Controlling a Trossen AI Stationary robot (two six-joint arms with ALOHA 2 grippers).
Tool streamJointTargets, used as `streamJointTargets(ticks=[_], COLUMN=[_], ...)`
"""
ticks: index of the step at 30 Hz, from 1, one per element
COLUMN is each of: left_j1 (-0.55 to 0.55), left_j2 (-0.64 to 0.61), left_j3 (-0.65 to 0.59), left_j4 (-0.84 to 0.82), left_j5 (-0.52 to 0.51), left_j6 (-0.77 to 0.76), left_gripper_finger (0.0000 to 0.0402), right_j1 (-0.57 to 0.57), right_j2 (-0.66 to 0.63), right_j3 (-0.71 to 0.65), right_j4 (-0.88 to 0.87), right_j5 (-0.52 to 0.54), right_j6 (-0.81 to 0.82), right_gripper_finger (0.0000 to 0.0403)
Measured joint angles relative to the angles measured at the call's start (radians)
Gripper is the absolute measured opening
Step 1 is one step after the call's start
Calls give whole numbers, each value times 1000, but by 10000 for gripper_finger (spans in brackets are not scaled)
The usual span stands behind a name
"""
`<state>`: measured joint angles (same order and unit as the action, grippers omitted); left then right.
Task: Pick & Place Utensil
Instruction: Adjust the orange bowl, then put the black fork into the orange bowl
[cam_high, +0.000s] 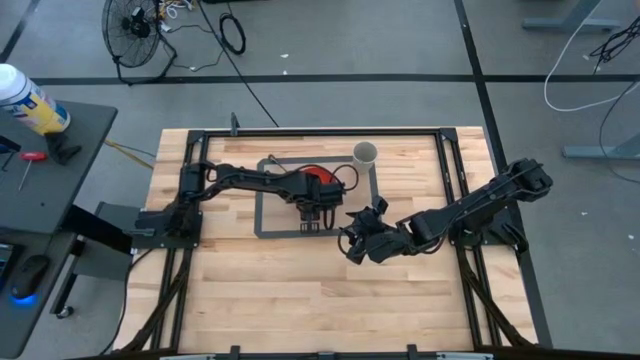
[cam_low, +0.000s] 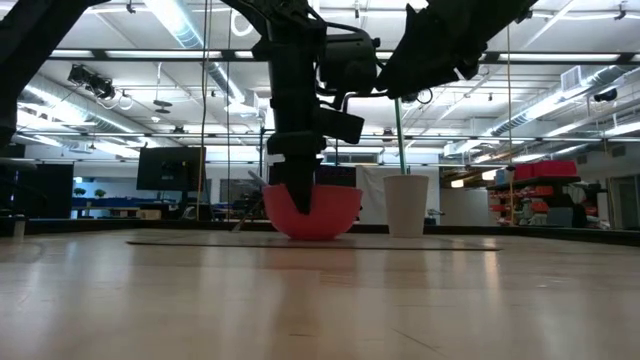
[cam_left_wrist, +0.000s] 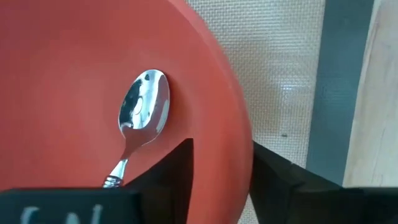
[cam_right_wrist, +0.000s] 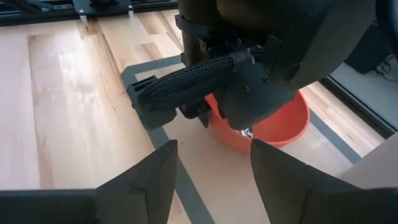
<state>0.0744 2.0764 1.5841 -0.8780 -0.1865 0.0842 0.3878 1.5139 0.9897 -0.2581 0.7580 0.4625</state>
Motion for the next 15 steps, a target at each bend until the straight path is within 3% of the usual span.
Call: streamJointTargets(ticks=[7, 15], left_j1=[0, 0], left_j2=[-54, -172], left_j3=[1, 1], left_j4=[3, -37], left_j5=[13, 56], left_j6=[-26, -93], left_gripper_finger=[179, 194], right_j1=[0, 0], right_j2=[0, 0], right_j3=[0, 0], right_j4=[-1, -5], right_j5=[-15, -18], right_j6=[0, 0], right_gripper_finger=[205, 205])
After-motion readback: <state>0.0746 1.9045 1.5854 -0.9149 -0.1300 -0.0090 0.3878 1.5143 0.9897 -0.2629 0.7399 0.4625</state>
